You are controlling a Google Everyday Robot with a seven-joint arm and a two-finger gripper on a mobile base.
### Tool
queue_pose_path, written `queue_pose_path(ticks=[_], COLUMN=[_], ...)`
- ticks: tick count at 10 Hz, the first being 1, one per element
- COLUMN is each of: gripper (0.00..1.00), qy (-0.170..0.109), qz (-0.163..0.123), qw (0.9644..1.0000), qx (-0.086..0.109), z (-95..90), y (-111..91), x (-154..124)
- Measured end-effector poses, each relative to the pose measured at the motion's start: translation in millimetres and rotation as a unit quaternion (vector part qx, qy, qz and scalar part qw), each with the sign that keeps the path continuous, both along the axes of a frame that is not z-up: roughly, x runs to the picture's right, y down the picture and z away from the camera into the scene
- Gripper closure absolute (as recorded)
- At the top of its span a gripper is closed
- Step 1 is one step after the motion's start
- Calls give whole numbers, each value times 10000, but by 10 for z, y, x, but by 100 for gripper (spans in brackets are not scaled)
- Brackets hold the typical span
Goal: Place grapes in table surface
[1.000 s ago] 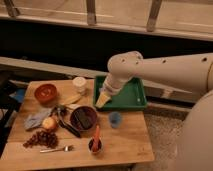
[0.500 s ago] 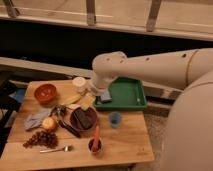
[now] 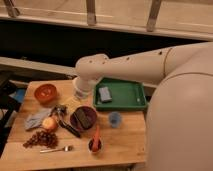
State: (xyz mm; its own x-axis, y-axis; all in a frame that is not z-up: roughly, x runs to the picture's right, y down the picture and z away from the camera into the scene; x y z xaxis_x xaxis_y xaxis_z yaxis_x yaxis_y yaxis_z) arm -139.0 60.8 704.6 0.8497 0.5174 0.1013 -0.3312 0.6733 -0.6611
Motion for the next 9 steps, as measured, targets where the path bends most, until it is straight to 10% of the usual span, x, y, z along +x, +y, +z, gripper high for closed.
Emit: queue_pose_path(ticks=[6, 9], gripper=[20, 20], qy=[-42, -295], qz=[-40, -243], qw=[10000, 9990], qx=[-27, -244], z=[24, 126], y=[47, 212], x=[-29, -487])
